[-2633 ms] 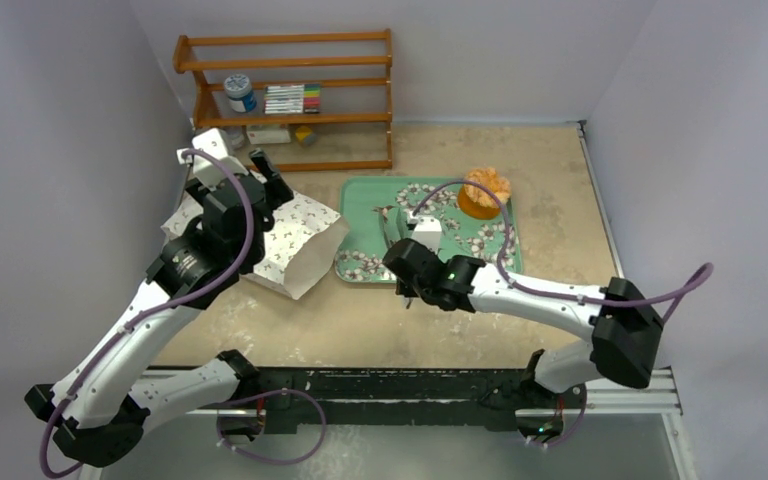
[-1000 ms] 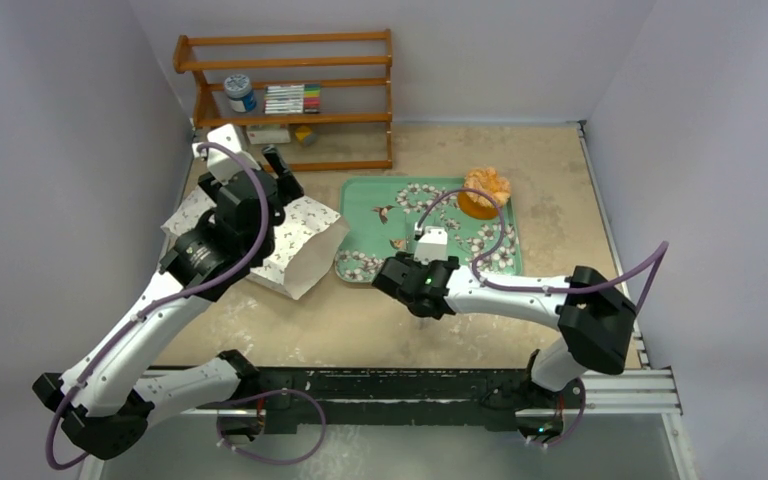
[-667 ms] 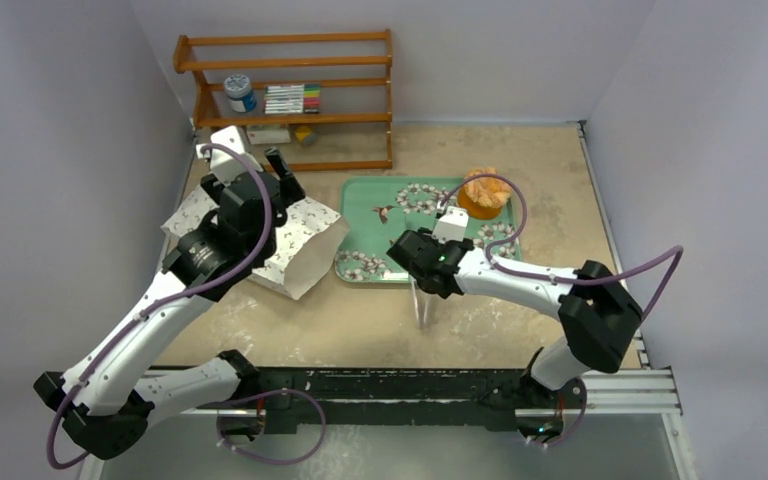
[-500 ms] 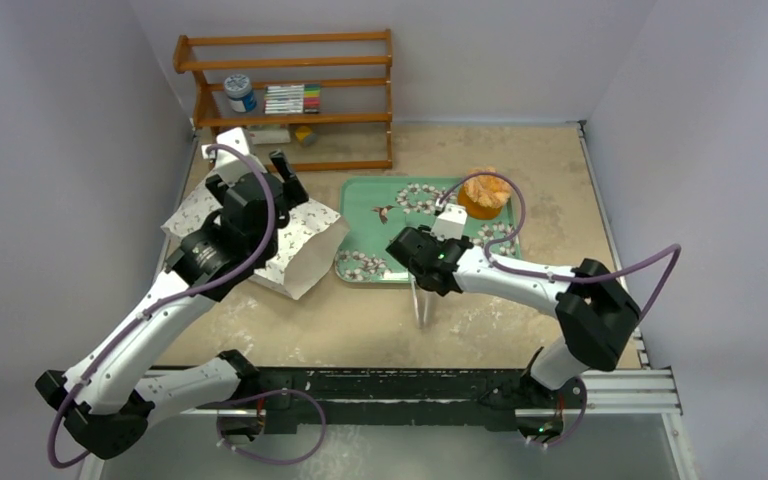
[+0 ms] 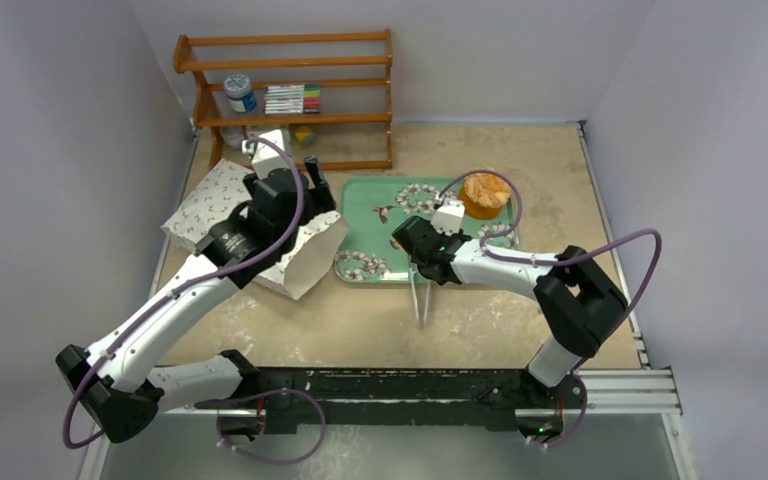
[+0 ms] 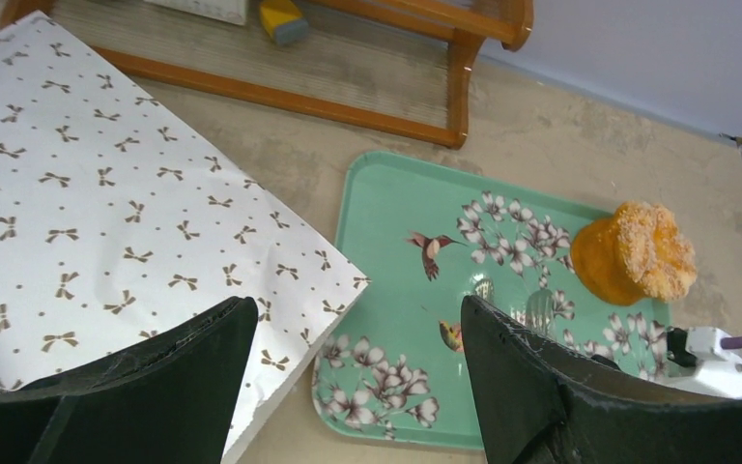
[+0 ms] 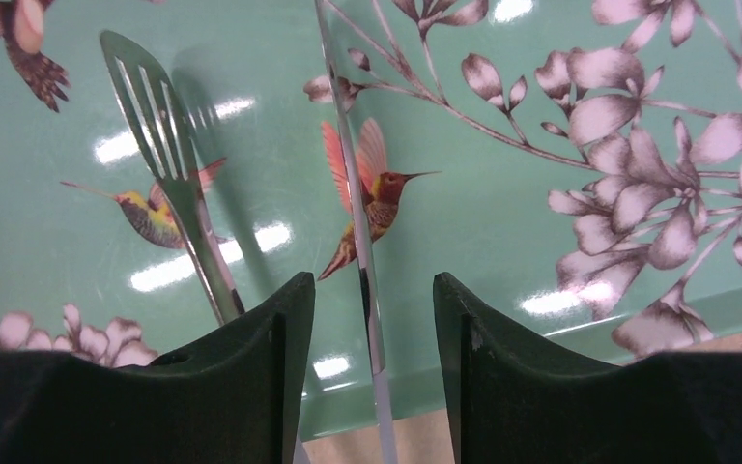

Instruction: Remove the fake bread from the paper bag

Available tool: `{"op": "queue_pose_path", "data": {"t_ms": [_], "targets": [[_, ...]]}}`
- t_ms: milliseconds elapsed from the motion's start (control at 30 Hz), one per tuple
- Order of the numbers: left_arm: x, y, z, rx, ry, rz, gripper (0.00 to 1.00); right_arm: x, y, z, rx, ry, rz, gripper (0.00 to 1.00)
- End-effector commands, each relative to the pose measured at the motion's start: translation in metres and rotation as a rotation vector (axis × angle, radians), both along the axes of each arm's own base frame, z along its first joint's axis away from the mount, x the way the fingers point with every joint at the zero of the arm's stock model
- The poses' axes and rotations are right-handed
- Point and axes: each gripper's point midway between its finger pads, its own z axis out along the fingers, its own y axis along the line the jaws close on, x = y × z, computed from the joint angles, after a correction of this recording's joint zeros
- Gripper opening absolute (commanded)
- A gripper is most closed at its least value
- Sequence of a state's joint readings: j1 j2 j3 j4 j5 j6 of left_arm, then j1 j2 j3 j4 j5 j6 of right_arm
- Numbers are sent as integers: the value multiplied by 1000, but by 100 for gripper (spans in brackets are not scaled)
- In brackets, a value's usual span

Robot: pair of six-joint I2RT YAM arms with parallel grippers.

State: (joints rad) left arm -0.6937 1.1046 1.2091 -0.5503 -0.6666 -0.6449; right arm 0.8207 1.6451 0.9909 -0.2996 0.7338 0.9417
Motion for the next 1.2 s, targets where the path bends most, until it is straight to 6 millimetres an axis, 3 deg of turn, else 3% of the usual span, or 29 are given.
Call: {"op": "queue_pose_path", "data": {"t_ms": [0,133,333,467,733,933,1167], "targets": [[7,-24,-6,-79,6,-56,78,1,-2,-15,8,14,27,49],[8,-42,-17,-73,26,-82,78,1,-4,-24,12,25,31,39],[12,-65,-37,-53,65,-108,79,5,-2,-15,33,-13,49,0],[14,-74,-47,-56,82,-116,79,11,1,15,45,-118,85,0],[21,-94,-46,-79,85,-147,80,4,36,83,38,-283,217,0],[25,-110,-50,-56,91,-161,80,-5,67,110,8,-320,261,0],[25,-108,-57,3,103,-142,79,-12,74,136,30,-360,269,0]]}}
